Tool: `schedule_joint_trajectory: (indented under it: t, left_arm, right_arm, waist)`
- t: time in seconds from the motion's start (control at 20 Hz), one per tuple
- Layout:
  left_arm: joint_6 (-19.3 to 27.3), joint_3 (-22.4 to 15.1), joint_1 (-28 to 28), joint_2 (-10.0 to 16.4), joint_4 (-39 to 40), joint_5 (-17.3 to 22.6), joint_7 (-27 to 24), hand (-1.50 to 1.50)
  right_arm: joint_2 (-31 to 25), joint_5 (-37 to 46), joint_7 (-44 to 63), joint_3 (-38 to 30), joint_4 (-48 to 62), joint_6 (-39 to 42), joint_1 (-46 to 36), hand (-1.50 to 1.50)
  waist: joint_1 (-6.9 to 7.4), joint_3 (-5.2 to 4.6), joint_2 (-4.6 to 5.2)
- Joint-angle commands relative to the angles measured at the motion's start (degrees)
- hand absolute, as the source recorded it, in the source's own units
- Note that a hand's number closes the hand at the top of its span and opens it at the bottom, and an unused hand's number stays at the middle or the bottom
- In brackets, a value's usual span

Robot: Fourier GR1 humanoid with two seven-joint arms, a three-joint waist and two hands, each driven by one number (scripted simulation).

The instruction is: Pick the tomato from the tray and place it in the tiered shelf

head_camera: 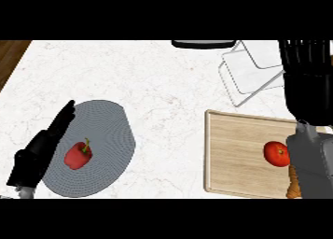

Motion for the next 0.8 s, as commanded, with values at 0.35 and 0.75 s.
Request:
schedule_joint_trajectory:
  t: [0.35, 0.75]
  left_arm:
    - [3.1, 2.1, -1.3, -5.5, 0.8, 1.5, -2.0, 0.00]
    - [3.2, 0.9, -7.5, -9.8, 6.0, 0.3, -2.4, 0.00]
  right_arm:
    - [11.1, -19.8, 5.2, -17.0, 4.4, -9.2, 9.3, 1.50]
    - [-4.1, 14.6, -6.5, -21.1, 15.7, -32.1, 29.0, -1.50]
  waist:
    - [-6.22, 1.71, -1.46]
    - [-2.93, -0.17, 0.23]
